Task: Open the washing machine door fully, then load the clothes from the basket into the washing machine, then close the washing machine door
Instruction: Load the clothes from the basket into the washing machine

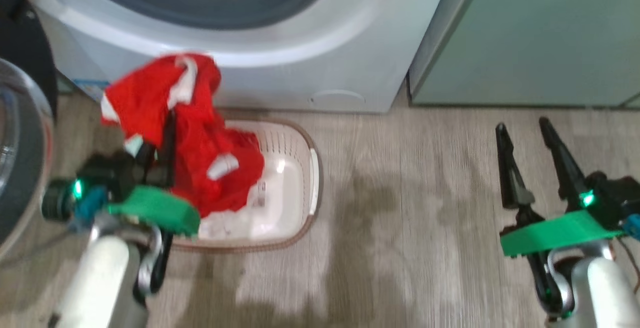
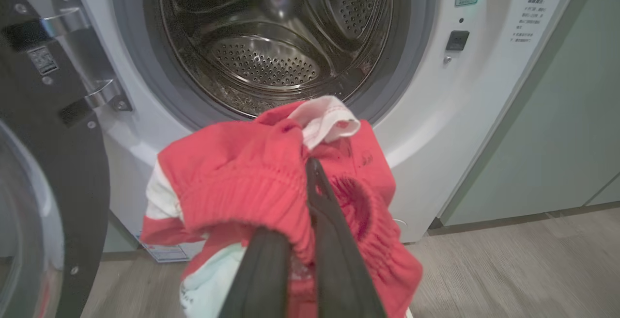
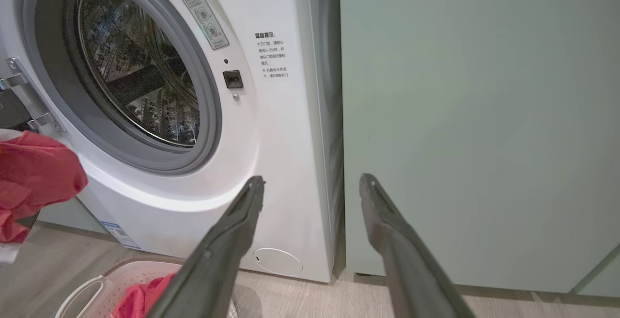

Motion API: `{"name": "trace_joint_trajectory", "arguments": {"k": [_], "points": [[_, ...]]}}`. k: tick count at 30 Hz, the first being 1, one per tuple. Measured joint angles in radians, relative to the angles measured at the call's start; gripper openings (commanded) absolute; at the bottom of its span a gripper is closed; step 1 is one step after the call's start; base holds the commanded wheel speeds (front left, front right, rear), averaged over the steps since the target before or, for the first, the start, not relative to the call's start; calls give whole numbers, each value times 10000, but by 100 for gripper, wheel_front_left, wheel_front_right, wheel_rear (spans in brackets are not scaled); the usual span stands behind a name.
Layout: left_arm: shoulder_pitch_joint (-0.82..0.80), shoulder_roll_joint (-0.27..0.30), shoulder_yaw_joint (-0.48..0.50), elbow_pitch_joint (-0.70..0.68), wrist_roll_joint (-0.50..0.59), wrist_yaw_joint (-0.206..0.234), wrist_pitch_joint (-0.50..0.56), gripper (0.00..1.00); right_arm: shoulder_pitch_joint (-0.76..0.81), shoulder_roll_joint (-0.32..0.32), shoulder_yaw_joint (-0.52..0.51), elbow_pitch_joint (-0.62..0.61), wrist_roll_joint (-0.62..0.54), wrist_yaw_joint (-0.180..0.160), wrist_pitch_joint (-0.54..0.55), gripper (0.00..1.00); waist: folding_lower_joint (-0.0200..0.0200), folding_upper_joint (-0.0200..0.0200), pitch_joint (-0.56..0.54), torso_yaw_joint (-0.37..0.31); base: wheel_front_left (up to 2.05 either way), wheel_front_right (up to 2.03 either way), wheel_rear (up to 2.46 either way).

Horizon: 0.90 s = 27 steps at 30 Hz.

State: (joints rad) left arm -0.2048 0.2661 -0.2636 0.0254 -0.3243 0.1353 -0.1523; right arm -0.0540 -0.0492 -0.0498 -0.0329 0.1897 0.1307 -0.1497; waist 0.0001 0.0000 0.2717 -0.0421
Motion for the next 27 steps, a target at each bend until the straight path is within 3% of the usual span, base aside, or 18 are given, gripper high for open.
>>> {"name": "trace_joint_trajectory", "arguments": {"k": [11,20,27], "points": [[-3743,-36,23,2245,-313,-711,846,0,-988,0,224,-259,-12,0,-192,100,2,0,1987,-508,0,0,0],[-7091,165,332,4479,-869,-1394,2000,0,-1756,0,715,278,591,0,-796,100,2,-1,3384,-1364,0,0,0],[-8869,688,393,5451,-880,-1427,3009,0,-2139,0,993,692,988,0,-1012,100,2,-1,3943,-1891,0,0,0]]}}
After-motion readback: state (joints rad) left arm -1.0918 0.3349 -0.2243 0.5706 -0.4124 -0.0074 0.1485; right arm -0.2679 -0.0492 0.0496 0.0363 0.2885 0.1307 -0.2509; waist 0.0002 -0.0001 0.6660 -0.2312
